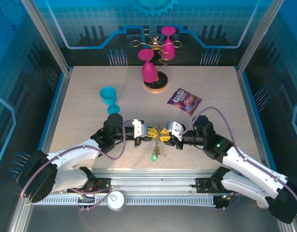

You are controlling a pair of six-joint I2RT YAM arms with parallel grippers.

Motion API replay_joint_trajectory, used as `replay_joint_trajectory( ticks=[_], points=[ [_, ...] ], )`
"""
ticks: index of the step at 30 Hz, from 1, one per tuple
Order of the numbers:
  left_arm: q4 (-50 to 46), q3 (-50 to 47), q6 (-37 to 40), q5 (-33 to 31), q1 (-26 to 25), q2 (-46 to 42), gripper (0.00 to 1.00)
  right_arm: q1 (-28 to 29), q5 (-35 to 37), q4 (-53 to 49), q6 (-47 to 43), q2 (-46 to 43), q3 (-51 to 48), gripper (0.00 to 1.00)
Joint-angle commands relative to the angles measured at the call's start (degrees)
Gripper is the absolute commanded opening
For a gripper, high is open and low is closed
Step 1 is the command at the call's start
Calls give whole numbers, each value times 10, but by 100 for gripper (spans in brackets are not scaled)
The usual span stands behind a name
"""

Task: Put the keys on the keyring

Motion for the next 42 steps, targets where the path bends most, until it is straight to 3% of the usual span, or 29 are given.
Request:
replay_joint_trajectory(
  ticks=[1,8,13,20,24,27,30,32,39,40,42],
  points=[
    [14,5,4,28,4,2,0,-3,-21,13,-13,10,25,23],
    [17,6,-1,42,4,4,0,-3,-29,26,-22,32,32,18],
    [19,9,-7,52,4,8,0,-3,-43,24,-28,42,34,0],
    [-20,16,2,22,3,6,0,-3,-35,2,-39,32,37,0],
    [-71,26,22,-19,4,2,16,-3,-21,-41,-51,35,47,0],
    [-110,38,40,-34,2,-1,18,-1,-13,-81,-58,44,64,0],
    [-150,51,63,-44,0,-2,13,4,-4,-116,-67,55,84,0],
    [-171,58,75,-47,-2,-2,0,9,0,-131,-72,61,94,0],
    [-172,53,91,-50,-8,-6,0,18,19,-124,-54,66,97,0],
    [-166,51,92,-50,-9,-9,0,16,26,-118,-47,60,92,4],
    [-150,44,90,-48,-8,-14,0,10,42,-103,-24,45,80,28]
  ],
)
